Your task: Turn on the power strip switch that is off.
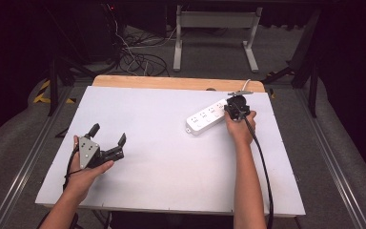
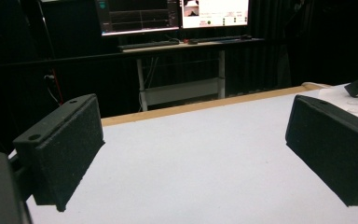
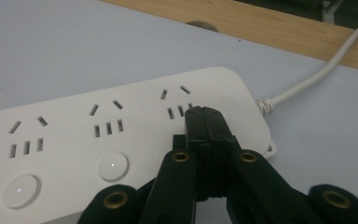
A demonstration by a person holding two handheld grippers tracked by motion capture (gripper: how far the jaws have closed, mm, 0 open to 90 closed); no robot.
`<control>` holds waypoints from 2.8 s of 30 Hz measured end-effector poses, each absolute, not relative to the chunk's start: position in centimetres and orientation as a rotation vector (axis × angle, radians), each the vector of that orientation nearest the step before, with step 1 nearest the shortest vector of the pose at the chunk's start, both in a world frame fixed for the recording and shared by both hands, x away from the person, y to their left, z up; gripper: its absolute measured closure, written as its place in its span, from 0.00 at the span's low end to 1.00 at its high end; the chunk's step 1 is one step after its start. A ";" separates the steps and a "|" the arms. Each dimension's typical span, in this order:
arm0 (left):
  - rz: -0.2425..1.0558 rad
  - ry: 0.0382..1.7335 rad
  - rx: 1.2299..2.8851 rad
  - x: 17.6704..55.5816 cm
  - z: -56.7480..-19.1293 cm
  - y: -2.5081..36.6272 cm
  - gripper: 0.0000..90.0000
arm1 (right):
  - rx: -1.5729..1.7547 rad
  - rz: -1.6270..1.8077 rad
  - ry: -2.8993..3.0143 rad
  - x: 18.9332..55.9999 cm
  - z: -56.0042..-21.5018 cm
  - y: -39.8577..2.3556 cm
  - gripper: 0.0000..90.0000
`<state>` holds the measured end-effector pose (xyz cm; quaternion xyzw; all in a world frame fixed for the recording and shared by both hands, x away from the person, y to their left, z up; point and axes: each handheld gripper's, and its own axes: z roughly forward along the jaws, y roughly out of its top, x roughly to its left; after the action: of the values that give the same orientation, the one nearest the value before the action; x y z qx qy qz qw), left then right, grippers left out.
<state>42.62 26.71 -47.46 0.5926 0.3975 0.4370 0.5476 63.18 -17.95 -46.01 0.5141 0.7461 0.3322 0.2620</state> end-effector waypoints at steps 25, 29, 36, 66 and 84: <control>1.032 0.929 1.411 42.7 -47.5 26.5 0.06 | 1.389 0.775 1.999 63.1 -45.9 -16.5 1.00; 1.030 0.925 1.412 42.7 -47.4 26.5 0.06 | 1.394 0.782 1.992 63.0 -45.9 -16.6 1.00; 1.032 0.923 1.414 42.7 -47.5 26.5 0.06 | 1.422 0.816 1.989 63.1 -45.9 -16.8 1.00; 1.038 0.908 1.397 42.7 -47.4 26.4 0.07 | 1.444 0.852 1.976 63.2 -46.0 -17.1 1.00; 1.039 0.907 1.401 42.7 -47.4 26.4 0.07 | 1.420 0.824 1.987 63.2 -45.9 -16.9 1.00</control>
<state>42.70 26.41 -47.39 0.5929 0.3839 0.4398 0.5548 63.16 -16.94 -45.92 0.5292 0.7405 0.3069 0.2782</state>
